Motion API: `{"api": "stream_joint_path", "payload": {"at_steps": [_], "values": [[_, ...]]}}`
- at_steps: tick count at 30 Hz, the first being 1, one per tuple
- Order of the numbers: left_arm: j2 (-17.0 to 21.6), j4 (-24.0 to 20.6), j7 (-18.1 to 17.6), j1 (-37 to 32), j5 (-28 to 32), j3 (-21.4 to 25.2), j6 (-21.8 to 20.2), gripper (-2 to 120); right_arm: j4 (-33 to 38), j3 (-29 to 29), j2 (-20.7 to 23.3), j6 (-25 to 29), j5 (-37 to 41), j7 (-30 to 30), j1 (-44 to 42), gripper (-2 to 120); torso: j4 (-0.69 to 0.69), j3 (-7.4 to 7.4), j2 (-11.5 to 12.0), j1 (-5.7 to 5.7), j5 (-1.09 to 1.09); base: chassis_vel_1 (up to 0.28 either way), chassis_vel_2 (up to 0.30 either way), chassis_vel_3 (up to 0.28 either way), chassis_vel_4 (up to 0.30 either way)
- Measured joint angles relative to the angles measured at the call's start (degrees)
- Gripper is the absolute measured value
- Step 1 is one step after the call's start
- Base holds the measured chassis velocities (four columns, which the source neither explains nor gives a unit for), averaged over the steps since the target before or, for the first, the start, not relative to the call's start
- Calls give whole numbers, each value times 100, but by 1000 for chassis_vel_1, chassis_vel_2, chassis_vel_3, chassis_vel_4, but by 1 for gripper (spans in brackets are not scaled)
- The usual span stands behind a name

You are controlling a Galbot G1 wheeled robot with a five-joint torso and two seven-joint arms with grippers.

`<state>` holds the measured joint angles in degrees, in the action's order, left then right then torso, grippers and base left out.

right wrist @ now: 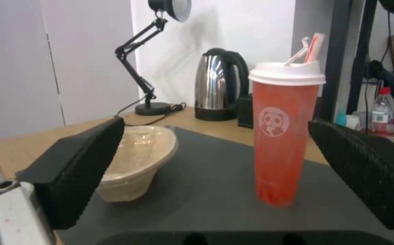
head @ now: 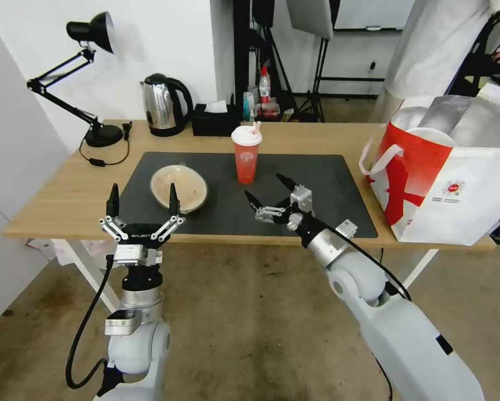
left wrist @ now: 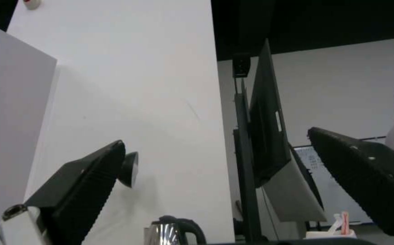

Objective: Pick up the trash from the table and place it into the takeout bag.

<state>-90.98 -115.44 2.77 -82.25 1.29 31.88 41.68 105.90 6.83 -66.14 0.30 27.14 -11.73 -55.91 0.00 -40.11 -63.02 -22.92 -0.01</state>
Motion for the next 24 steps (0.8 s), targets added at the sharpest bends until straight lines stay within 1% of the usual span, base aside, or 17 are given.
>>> {"api": "stream_joint_path", "payload": {"at_steps": [15, 24], "values": [[-12, 16, 0, 39, -7, -30, 6, 100, -444, -87, -98, 51, -16, -2, 341, 100, 0, 0, 0, 0, 1, 0, 0, 0, 0], [-13, 62, 0, 89, -8, -30, 6, 100, -504, -54, -6, 60, -16, -1, 420, 100, 0, 1, 0, 0, 0, 0, 0, 0, 0]]}}
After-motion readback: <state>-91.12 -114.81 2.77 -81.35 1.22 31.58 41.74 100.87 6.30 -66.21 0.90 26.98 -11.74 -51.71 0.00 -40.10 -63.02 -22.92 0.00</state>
